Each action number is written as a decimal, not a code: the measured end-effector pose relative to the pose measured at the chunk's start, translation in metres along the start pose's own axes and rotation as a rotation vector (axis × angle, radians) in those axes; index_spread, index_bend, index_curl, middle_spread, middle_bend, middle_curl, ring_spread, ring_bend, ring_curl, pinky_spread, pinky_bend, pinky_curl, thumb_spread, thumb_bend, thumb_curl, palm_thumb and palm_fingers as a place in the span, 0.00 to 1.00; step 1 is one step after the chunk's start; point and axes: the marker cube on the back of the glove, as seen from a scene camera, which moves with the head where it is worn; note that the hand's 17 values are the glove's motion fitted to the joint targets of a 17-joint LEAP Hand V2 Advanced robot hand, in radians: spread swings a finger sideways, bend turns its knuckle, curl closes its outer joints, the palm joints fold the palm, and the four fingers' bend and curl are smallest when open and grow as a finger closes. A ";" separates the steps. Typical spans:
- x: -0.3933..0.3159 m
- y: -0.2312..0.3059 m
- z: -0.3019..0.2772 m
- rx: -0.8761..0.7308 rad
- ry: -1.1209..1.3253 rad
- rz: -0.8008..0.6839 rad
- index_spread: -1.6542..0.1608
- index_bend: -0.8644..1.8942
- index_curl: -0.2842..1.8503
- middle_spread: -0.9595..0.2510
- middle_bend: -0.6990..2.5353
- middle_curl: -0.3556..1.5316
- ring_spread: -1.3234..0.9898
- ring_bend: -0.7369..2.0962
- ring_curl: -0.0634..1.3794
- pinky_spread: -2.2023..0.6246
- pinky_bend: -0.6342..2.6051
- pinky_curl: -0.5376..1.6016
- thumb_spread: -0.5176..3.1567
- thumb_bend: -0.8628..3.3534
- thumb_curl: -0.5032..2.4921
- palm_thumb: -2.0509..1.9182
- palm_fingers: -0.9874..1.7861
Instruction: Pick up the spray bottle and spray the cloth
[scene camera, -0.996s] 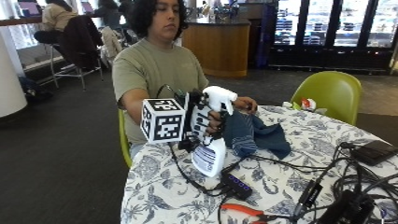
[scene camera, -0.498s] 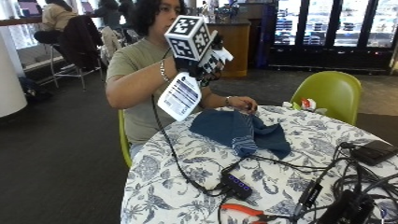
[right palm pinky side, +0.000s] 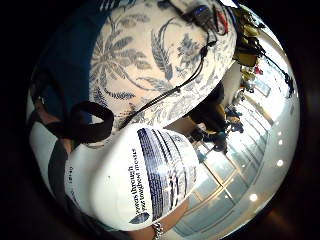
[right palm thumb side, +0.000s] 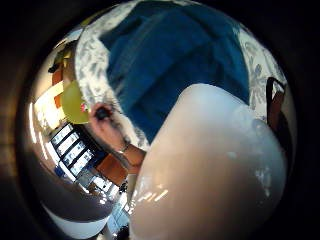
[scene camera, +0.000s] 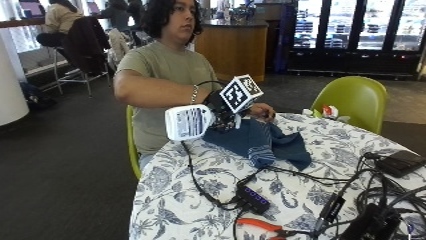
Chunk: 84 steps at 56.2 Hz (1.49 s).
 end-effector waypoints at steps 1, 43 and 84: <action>-0.001 -0.001 0.004 -0.011 0.008 0.004 0.78 0.46 0.40 0.64 0.43 0.50 0.50 0.50 0.39 0.71 0.32 0.45 0.24 0.20 0.43 0.77 0.84; -0.113 -0.008 -0.172 0.788 -1.219 -0.781 0.77 0.44 0.43 0.65 0.43 0.49 0.50 0.50 0.39 0.71 0.32 0.45 0.24 0.20 0.45 0.77 0.84; -0.203 -0.114 -0.183 0.866 -1.259 -0.728 0.77 0.42 0.43 0.66 0.42 0.49 0.50 0.51 0.39 0.69 0.34 0.45 0.25 0.20 0.47 0.76 0.85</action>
